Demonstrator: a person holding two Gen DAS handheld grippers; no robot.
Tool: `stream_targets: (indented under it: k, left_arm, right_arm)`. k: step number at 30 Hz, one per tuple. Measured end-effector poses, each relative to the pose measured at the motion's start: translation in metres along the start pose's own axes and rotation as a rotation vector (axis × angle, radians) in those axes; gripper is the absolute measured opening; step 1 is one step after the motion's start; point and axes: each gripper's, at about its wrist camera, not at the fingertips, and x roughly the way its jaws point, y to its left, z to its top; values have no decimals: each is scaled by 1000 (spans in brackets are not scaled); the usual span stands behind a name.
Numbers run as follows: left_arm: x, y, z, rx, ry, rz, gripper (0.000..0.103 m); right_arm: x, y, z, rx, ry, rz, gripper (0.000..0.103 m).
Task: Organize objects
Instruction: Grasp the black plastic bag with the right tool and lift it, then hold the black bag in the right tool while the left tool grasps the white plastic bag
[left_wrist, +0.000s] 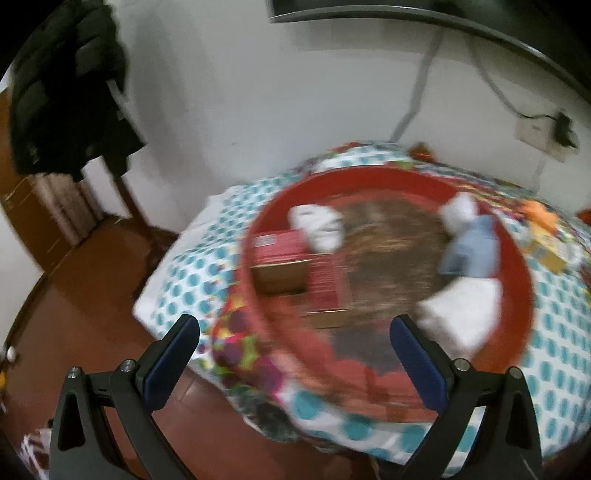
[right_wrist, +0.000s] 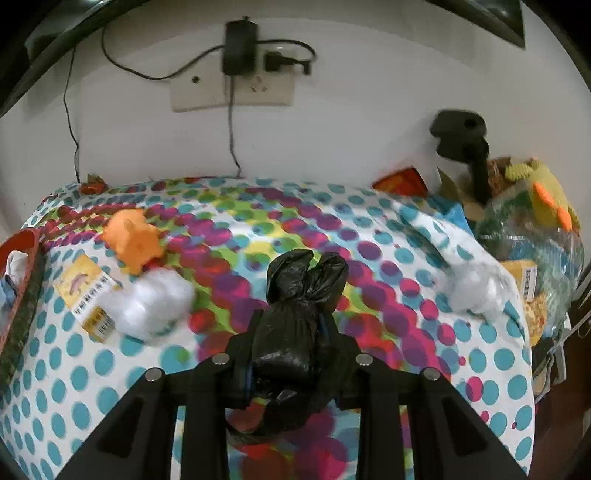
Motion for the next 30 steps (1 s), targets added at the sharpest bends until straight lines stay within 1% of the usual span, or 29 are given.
stream_targets:
  k: [4, 8, 9, 10, 12, 16, 20, 21, 24, 27, 30]
  left_arm:
    - [-18, -50, 15, 118, -45, -66, 103]
    - [-27, -106, 28, 223, -62, -169, 103]
    - [-29, -126, 33, 255, -67, -197, 103]
    - [-29, -136, 35, 266, -69, -215, 103]
    - [-28, -169, 42, 289, -59, -280, 103]
    - [-21, -222, 51, 336, -46, -367, 103]
    - [-14, -275, 57, 415, -37, -434, 103]
    - [-14, -283, 59, 426, -38, -447, 103]
    - [-5, -322, 64, 480, -15, -502, 103]
    - [5, -355, 68, 546, 8, -511, 103]
    - [14, -380, 69, 608, 9, -521, 103]
  right_arm:
    - [0, -21, -8, 15, 3, 8, 29]
    - [-2, -42, -16, 42, 8, 21, 29]
    - [-3, -45, -18, 47, 7, 23, 29]
    - [-4, -49, -19, 50, 7, 28, 29]
    - [-4, -55, -23, 42, 9, 24, 29]
    - [-3, -63, -28, 49, 11, 33, 29]
    - [-4, -69, -29, 78, 1, 51, 29]
    - [-4, -69, -29, 79, 4, 56, 29]
    - [-2, -66, -28, 73, 18, 58, 29]
    - [1, -62, -27, 59, 37, 58, 29]
    - [2, -61, -27, 52, 44, 64, 29]
